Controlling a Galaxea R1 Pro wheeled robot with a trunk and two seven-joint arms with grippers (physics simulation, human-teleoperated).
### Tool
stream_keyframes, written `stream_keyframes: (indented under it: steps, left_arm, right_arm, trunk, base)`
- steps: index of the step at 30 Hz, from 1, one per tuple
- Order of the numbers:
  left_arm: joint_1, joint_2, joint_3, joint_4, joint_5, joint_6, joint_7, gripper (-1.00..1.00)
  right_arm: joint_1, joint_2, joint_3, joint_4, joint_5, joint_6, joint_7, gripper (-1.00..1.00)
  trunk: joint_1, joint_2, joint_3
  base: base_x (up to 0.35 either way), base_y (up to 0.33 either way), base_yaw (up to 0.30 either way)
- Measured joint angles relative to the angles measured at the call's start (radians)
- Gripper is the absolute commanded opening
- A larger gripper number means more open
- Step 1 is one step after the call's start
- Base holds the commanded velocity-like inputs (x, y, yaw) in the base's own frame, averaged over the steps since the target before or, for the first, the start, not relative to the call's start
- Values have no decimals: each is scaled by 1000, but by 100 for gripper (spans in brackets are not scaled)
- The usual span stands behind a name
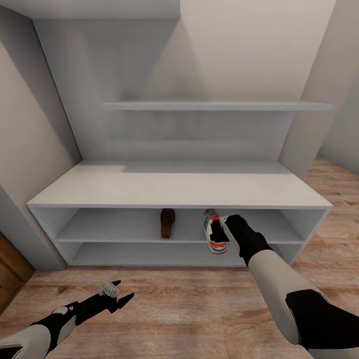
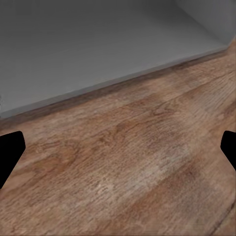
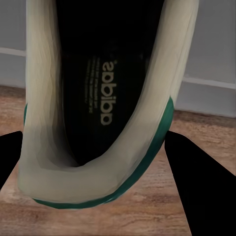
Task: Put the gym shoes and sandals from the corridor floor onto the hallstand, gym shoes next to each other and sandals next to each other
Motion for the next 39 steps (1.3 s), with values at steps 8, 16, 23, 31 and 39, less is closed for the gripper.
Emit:
stream_keyframes:
  steps: [8, 16, 23, 31, 39]
  left_arm:
    - [0, 0, 0, 0, 0, 0, 0, 100]
    - [0, 0, 0, 0, 0, 0, 0, 100]
    - [0, 0, 0, 0, 0, 0, 0, 100]
    - [0, 0, 0, 0, 0, -1, 0, 100]
    - [0, 0, 0, 0, -1, -1, 0, 100]
  right_arm:
    - [0, -1, 0, 3, 0, -24, 0, -100]
    - [0, -1, 0, 14, 2, -45, 0, -100]
    - [0, -1, -1, 26, 4, -49, 0, -100]
    - [0, -1, -1, 29, 4, -49, 0, -100]
    - [0, -1, 0, 29, 4, -49, -1, -100]
  trunk:
    - [0, 0, 0]
    - [0, 0, 0]
    - [0, 0, 0]
    - [0, 0, 0]
    - [0, 0, 0]
  base:
    - [18, 0, 0]
    - [2, 0, 0]
    - [9, 0, 0]
    - [132, 0, 0]
    - [26, 0, 0]
